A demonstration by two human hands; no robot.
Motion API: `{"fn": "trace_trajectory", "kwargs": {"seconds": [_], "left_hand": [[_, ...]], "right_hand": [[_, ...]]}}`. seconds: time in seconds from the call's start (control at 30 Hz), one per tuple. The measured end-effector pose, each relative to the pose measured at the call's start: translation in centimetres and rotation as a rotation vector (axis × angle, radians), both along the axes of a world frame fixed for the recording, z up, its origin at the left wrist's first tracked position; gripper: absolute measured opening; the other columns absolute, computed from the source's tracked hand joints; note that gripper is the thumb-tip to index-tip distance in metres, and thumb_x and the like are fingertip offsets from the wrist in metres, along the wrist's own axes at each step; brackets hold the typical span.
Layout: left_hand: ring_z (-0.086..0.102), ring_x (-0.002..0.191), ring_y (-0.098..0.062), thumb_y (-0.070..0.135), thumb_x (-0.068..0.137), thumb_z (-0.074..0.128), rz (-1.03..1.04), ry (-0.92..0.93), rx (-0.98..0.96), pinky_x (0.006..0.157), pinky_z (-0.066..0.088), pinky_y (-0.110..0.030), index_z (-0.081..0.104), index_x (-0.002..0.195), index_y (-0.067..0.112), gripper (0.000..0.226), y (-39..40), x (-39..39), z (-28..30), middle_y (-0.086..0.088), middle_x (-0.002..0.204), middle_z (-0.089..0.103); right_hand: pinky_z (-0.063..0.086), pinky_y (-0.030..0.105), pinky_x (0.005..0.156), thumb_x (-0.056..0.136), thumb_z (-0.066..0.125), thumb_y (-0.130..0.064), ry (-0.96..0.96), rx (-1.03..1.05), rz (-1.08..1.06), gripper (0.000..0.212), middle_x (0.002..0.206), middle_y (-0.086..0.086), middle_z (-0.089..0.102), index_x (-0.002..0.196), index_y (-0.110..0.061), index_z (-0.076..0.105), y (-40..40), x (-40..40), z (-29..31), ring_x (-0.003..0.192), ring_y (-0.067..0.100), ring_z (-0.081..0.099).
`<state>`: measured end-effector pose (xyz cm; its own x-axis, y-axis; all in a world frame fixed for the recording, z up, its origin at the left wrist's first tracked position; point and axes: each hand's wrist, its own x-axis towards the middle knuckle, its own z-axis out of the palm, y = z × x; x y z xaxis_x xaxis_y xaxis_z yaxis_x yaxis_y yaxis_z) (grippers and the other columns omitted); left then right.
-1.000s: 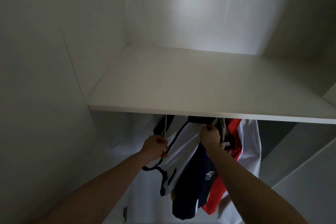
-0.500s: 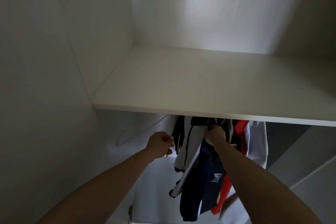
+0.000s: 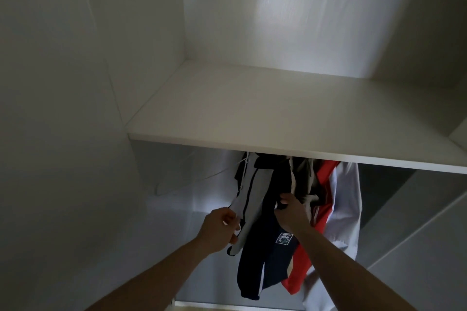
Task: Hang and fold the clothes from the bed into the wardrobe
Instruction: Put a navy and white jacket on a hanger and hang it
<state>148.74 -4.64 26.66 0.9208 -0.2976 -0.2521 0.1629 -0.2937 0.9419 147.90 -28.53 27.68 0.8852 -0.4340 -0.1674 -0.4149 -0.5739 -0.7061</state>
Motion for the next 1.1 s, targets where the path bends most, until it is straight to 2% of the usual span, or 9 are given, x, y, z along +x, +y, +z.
{"fn": "trace_trajectory", "kwargs": {"seconds": [0.1, 0.2, 0.37, 0.5, 0.63, 0.77, 0.9, 1.0, 1.1], "left_hand": [[0.066, 0.053, -0.022, 0.02, 0.099, 0.067, 0.01, -0.009, -0.004, 0.057, 0.059, -0.034, 0.067, 0.088, 0.004, 0.019, 1.1, -2.3, -0.9, -0.014, 0.083, 0.073], [0.064, 0.051, -0.019, 0.018, 0.099, 0.067, 0.019, 0.01, -0.026, 0.053, 0.055, -0.03, 0.068, 0.085, 0.007, 0.018, 2.0, -4.2, -1.4, -0.016, 0.082, 0.071], [0.061, 0.048, -0.015, 0.025, 0.098, 0.069, 0.016, -0.069, 0.025, 0.046, 0.049, -0.025, 0.072, 0.087, 0.013, 0.017, 2.3, -6.8, -1.7, -0.007, 0.081, 0.073], [0.062, 0.049, -0.009, 0.031, 0.099, 0.067, -0.029, -0.14, 0.051, 0.047, 0.049, -0.021, 0.077, 0.089, 0.022, 0.017, 2.1, -8.4, -2.0, 0.001, 0.078, 0.073], [0.061, 0.052, -0.001, 0.03, 0.102, 0.063, -0.129, -0.209, 0.113, 0.054, 0.047, -0.011, 0.08, 0.094, 0.02, 0.022, 3.0, -8.1, -1.5, 0.013, 0.076, 0.074], [0.063, 0.065, 0.006, 0.037, 0.1, 0.062, -0.301, -0.265, 0.285, 0.064, 0.044, -0.005, 0.08, 0.092, 0.026, 0.022, 3.8, -5.9, 0.4, 0.02, 0.073, 0.072], [0.06, 0.065, 0.008, 0.037, 0.102, 0.059, -0.32, -0.265, 0.354, 0.064, 0.045, -0.008, 0.079, 0.103, 0.023, 0.024, 4.3, -3.6, 1.8, 0.019, 0.076, 0.07], [0.063, 0.069, 0.002, 0.038, 0.104, 0.056, -0.315, -0.24, 0.33, 0.065, 0.05, -0.014, 0.078, 0.104, 0.022, 0.027, 4.1, -3.3, 2.1, 0.015, 0.08, 0.072], [0.063, 0.07, 0.009, 0.036, 0.105, 0.054, -0.339, -0.224, 0.325, 0.062, 0.045, -0.007, 0.077, 0.109, 0.021, 0.028, 3.8, -3.6, 1.7, 0.018, 0.082, 0.07]], "right_hand": [[0.044, 0.004, 0.061, 0.09, 0.06, 0.005, -0.133, -0.022, -0.001, 0.042, 0.108, 0.016, 0.072, 0.133, 0.001, 0.059, 0.8, -2.4, 0.1, 0.083, 0.027, 0.069], [0.054, 0.021, 0.06, 0.092, 0.058, 0.003, -0.248, 0.015, 0.026, 0.029, 0.093, 0.008, 0.071, 0.118, -0.005, 0.066, 2.7, -4.4, 0.8, 0.069, 0.02, 0.067], [0.052, 0.015, 0.067, 0.101, 0.063, -0.018, -0.131, 0.329, 0.125, 0.014, 0.097, 0.003, 0.072, 0.113, -0.015, 0.069, 6.0, -6.2, 1.4, 0.083, 0.015, 0.068], [0.052, 0.017, 0.066, 0.104, 0.059, -0.038, -0.044, 0.572, 0.185, 0.027, 0.096, -0.003, 0.072, 0.103, -0.015, 0.072, 8.0, -6.2, 1.7, 0.082, 0.009, 0.066], [0.053, 0.021, 0.07, 0.1, 0.067, -0.031, -0.076, 0.507, 0.178, 0.021, 0.093, 0.0, 0.073, 0.105, -0.012, 0.073, 8.7, -5.1, 1.8, 0.083, 0.012, 0.068], [0.047, 0.011, 0.052, 0.099, 0.063, -0.012, -0.129, 0.427, 0.104, 0.007, 0.085, 0.004, 0.071, 0.098, -0.007, 0.069, 9.4, -4.2, 1.9, 0.07, 0.011, 0.065], [0.041, 0.013, 0.055, 0.092, 0.074, -0.026, -0.191, 0.327, -0.132, 0.02, 0.088, -0.004, 0.065, 0.099, -0.013, 0.061, 9.5, -4.0, 1.7, 0.078, 0.013, 0.063], [0.039, 0.018, 0.057, 0.089, 0.078, -0.041, -0.049, 0.346, -0.142, 0.04, 0.092, -0.003, 0.059, 0.105, -0.018, 0.049, 10.0, -3.9, 1.3, 0.074, 0.006, 0.056], [0.044, 0.022, 0.055, 0.098, 0.067, -0.035, 0.069, 0.541, -0.069, 0.028, 0.094, 0.008, 0.065, 0.11, -0.011, 0.057, 10.4, -3.3, 0.9, 0.066, 0.014, 0.062]]}}
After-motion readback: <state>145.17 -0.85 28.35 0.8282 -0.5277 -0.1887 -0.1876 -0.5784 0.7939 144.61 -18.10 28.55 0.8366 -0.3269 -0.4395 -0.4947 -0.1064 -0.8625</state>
